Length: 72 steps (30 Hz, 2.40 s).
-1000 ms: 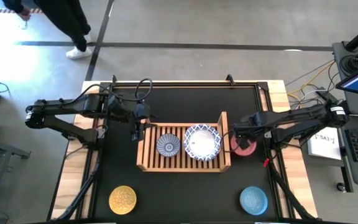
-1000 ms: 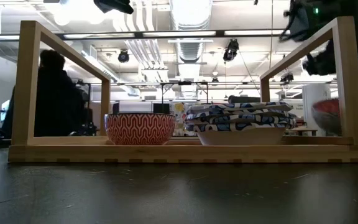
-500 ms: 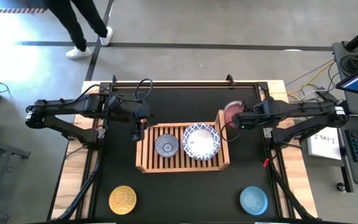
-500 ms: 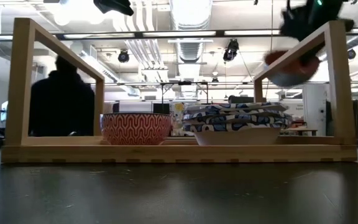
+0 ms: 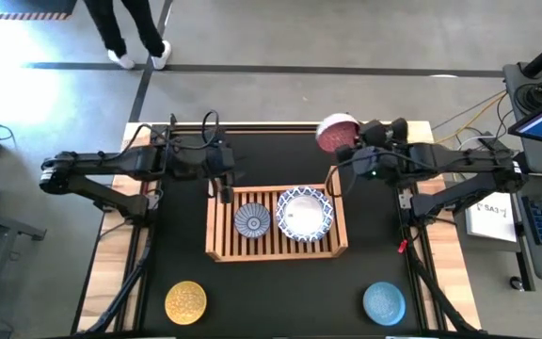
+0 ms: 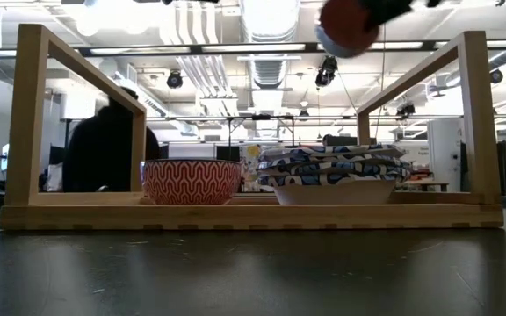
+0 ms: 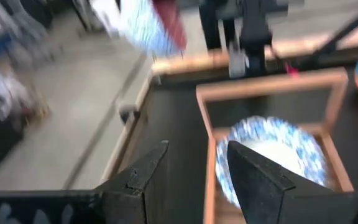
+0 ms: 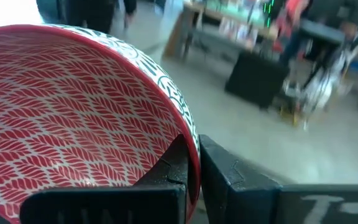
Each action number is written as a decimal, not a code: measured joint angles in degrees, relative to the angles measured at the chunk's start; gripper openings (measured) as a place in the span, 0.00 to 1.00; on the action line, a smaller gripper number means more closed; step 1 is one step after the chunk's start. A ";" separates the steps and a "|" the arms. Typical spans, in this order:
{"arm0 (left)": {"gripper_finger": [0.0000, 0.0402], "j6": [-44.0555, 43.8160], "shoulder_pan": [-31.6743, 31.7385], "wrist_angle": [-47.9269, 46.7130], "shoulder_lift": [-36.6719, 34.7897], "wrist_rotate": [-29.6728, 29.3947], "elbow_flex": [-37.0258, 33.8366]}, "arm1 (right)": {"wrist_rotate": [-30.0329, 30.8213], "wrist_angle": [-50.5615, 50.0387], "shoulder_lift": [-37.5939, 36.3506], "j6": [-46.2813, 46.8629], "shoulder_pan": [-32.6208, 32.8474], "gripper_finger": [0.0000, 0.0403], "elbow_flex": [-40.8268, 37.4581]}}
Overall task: Place and stack bowls onto a shelf
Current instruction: Stack the red patterned bowl on top of the dark blue patterned bowl on the shelf
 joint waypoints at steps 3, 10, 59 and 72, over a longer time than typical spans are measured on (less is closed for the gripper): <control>0.36 4.81 0.00 12.72 0.05 -0.08 -4.07 | 3.04 15.70 2.01 -13.76 0.00 0.03 -1.25; 0.36 17.93 0.02 46.26 0.05 -9.24 -15.12 | 1.22 51.88 8.81 -43.18 0.00 0.03 -2.79; 0.07 58.77 1.03 98.48 18.16 -33.14 -15.93 | -9.53 95.54 32.31 -68.32 -4.10 0.03 6.78; 0.03 58.40 0.92 97.00 18.25 -33.38 -16.10 | -11.29 90.25 31.14 -68.79 -3.91 0.22 6.91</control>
